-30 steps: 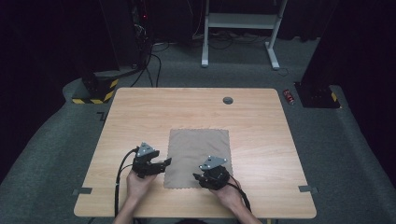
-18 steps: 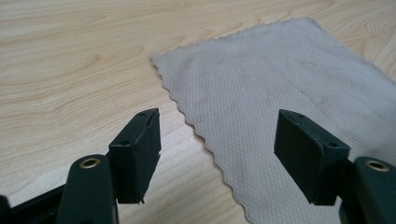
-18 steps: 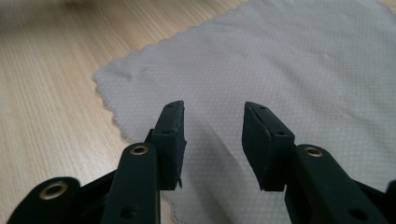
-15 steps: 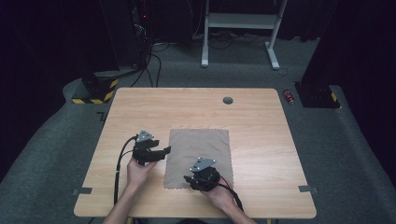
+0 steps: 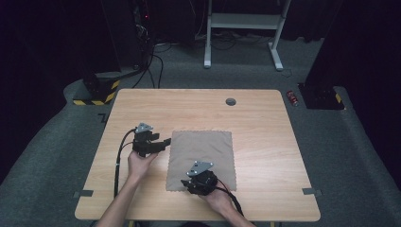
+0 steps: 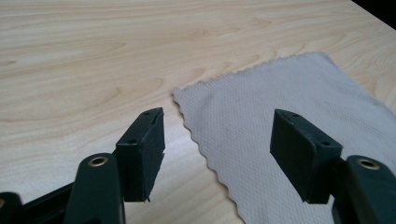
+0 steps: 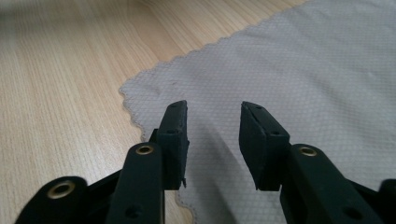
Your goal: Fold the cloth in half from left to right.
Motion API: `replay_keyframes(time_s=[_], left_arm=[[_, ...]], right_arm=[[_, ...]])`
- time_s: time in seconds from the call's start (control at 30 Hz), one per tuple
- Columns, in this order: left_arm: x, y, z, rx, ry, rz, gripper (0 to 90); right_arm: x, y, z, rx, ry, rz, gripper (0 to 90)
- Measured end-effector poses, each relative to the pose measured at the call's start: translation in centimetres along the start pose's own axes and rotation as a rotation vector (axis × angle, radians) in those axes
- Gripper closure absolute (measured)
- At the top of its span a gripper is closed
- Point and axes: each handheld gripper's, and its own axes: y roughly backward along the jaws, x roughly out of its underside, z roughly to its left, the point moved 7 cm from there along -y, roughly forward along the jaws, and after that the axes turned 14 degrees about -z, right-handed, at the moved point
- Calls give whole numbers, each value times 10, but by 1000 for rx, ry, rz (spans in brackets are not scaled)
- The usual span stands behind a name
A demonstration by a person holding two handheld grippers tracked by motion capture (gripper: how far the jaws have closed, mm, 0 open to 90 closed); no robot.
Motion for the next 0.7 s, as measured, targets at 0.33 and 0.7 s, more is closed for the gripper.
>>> replay_keyframes(time_s=[0.33,0.7], left_arm=[[-6,-27,14,-59,-20,66,389],[-5,-58,21,-78,-4,107,406]], right_arm=[[-6,-13,14,-59,16,-11,698],[-9,-24,32,-102,27,-15,695]])
